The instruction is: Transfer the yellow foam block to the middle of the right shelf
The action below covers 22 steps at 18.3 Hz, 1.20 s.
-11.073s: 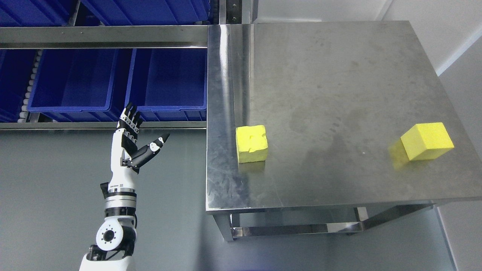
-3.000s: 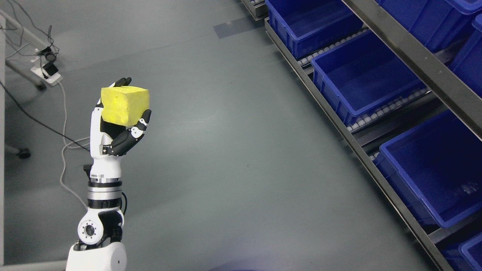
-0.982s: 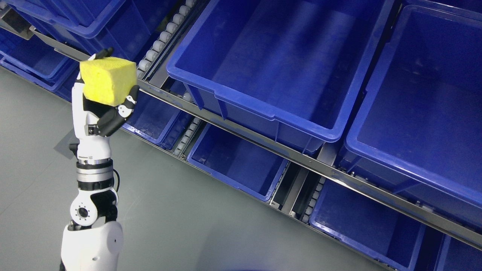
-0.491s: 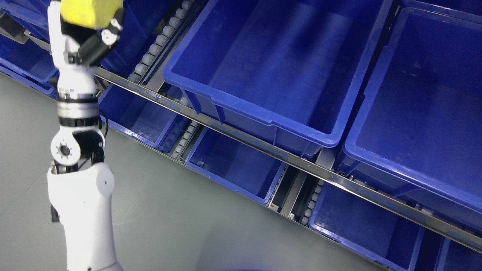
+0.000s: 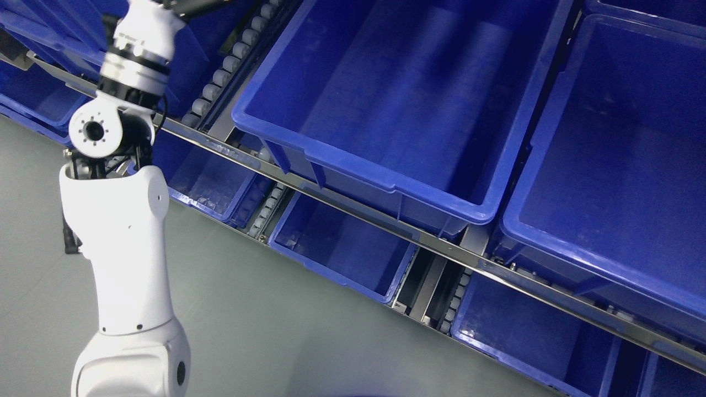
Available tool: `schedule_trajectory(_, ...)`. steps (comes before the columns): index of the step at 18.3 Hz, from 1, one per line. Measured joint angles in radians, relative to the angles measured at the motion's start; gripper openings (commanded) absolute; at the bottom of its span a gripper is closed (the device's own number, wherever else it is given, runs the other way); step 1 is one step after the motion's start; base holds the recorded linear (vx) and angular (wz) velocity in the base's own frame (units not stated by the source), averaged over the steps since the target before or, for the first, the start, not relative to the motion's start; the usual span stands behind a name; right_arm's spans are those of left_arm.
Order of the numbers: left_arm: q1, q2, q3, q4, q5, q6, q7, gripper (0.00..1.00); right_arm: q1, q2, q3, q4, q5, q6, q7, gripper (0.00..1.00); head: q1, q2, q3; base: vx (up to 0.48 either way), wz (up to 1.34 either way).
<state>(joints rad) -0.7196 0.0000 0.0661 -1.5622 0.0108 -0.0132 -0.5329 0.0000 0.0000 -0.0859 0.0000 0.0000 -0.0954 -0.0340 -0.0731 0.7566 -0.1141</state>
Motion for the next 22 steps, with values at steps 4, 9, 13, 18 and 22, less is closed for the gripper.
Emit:
schedule_trajectory(4,-0.097,0.0,-0.077,0.04,-0.136,0.105,-0.145,0.07,0.0,0.0,0.0,0.0,0.0,0.0,0.0,1.0,0.0,0.0,0.0,0.032,-0.02)
schedule_trajectory(9,-0.21,0.0,-0.172,0.118,-0.275,0.219,-0.226,0.44,0.0,0.0,0.0,0.0,0.0,0.0,0.0,1.0,0.0,0.0,0.0,0.006,0.0)
schedule_trajectory(13,-0.263,0.0,-0.23,0.175,-0.341,0.256,-0.234,0.92,0.0,0.0,0.0,0.0,0.0,0.0,0.0,1.0,0.0,0.0,0.0,0.0,0.0)
schedule_trajectory(18,-0.28,0.0,-0.272,0.221,-0.373,0.264,-0.229,1.0,0.0,0.0,0.0,0.0,0.0,0.0,0.0,1.0,0.0,0.0,0.0,0.0,0.0)
schedule_trajectory(22,-0.281,0.0,-0.273,0.24,-0.38,0.27,-0.21,1.0,0.0,0.0,0.0,0.0,0.0,0.0,0.0,1.0,0.0,0.0,0.0,0.0,0.0)
